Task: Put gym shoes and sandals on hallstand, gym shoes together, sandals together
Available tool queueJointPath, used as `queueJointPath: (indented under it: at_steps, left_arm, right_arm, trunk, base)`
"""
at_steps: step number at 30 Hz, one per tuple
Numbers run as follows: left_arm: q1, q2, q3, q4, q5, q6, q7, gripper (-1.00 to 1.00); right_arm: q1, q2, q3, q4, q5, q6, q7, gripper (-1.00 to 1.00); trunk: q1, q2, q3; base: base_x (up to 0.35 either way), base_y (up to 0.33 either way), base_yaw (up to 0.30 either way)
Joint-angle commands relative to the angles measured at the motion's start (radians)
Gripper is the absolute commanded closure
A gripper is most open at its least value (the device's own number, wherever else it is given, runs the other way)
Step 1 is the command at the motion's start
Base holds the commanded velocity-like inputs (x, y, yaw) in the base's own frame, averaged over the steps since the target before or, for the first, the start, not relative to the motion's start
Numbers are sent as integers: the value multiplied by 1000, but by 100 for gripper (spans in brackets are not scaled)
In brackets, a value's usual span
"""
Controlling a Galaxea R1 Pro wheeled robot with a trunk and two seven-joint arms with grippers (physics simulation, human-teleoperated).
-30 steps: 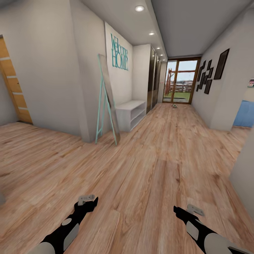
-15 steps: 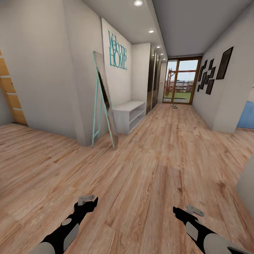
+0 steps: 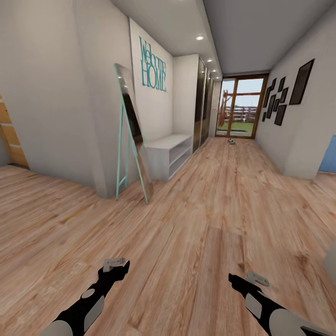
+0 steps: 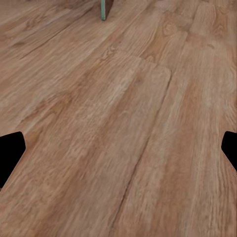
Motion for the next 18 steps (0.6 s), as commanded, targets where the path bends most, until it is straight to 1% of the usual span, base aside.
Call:
queueJointPath:
  at_steps: [1, 5, 6, 10, 18]
  left_arm:
    - [-1, 1, -6, 1, 11, -4, -3, -100]
    - [-1, 1, -6, 1, 11, -4, -3, -100]
    - [-1, 1, -6, 1, 11, -4, -3, -100]
    - [-1, 1, -6, 1, 11, -4, -3, -100]
    - [-1, 1, -6, 2, 11, -4, -3, -100]
  right_arm:
    - [-1, 0, 2, 1, -10, -4, 0, -100]
    - [-1, 0, 2, 1, -11, -4, 0, -100]
    - [-1, 0, 1, 1, -13, -4, 1, -100]
    - [-1, 0, 1, 1, -13, -4, 1, -100]
    - [-1, 0, 1, 0, -13, -4, 1, -100]
  trunk:
    - [0, 0, -1]
    - [0, 0, -1]
    - [0, 0, -1]
    - [0, 0, -1]
    - [0, 0, -1]
  base:
    - [345, -91, 0]
    - [345, -90, 0]
    - [345, -90, -163]
    - [345, -90, -254]
    - [345, -90, -296]
